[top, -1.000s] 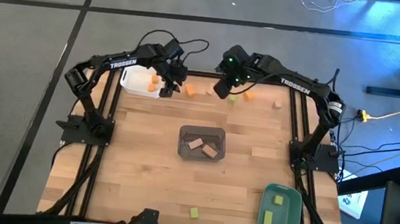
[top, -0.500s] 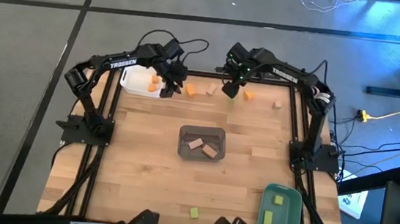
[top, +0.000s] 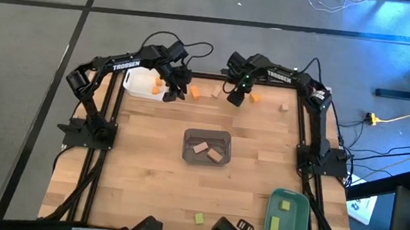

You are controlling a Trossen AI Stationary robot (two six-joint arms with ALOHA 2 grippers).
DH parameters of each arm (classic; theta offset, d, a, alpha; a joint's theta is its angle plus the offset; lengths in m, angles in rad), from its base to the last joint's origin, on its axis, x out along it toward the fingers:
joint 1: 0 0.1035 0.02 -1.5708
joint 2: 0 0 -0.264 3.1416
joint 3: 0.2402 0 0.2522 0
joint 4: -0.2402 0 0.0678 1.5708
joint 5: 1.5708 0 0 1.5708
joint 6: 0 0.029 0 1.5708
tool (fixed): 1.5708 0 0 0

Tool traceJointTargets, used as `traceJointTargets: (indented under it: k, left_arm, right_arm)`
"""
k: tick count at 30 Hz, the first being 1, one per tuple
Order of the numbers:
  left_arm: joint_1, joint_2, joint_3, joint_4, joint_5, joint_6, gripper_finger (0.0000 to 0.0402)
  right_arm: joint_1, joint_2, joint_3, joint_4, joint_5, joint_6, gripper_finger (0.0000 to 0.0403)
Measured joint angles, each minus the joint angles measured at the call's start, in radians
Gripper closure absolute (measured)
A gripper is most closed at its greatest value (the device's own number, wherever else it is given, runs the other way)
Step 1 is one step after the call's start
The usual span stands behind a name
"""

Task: Sort & place blocks by color
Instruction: Put the light green block into the green bin

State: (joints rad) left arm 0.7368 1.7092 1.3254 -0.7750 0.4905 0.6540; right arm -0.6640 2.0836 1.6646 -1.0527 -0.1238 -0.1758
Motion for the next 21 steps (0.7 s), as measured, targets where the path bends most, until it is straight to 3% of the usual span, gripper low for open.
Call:
traceJointTargets:
  k: [21]
  left_arm:
    - [0.0,0.0,0.0,0.0,0.002,0.002,0.0251]
  right_arm:
    - [0.0,0.083,-0.001,0.036,0.063,-0.147,0.0202]
